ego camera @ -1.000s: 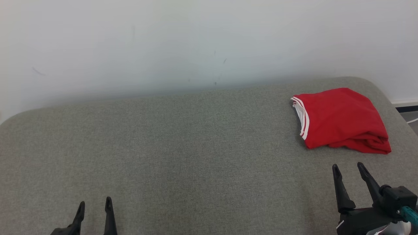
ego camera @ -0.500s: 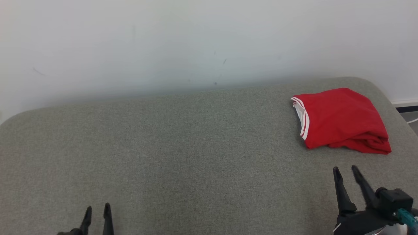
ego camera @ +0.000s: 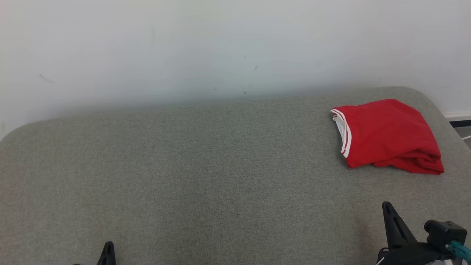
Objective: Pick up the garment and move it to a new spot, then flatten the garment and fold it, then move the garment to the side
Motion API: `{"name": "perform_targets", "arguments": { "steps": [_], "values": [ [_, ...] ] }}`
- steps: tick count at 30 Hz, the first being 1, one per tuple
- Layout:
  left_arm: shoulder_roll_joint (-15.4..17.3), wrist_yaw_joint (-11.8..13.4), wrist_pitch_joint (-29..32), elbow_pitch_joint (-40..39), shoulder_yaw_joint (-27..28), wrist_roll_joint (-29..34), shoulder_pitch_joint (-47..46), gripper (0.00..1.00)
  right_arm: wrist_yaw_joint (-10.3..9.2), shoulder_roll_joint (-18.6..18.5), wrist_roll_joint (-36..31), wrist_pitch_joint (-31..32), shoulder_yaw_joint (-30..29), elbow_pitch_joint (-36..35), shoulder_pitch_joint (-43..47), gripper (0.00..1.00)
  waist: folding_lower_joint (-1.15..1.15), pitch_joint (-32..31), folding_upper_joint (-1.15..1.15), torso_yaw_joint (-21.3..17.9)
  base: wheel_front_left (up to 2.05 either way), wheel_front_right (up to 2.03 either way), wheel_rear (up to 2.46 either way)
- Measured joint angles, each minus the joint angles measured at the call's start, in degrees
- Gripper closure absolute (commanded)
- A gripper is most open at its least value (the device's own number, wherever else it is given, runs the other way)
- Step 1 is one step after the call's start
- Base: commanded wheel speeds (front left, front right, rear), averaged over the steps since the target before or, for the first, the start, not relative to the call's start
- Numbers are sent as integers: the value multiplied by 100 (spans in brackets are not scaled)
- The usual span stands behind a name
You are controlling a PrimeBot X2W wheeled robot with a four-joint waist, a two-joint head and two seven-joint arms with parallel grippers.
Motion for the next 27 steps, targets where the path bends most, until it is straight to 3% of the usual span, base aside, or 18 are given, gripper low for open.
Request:
{"name": "perform_targets", "arguments": {
  "steps": [27],
  "values": [
    [-20,-414,416,205,344,-2571,-353,100,392,410,1887,594,-573,148,-205,100,1,62,0,129,0,0,0]
  ]
}}
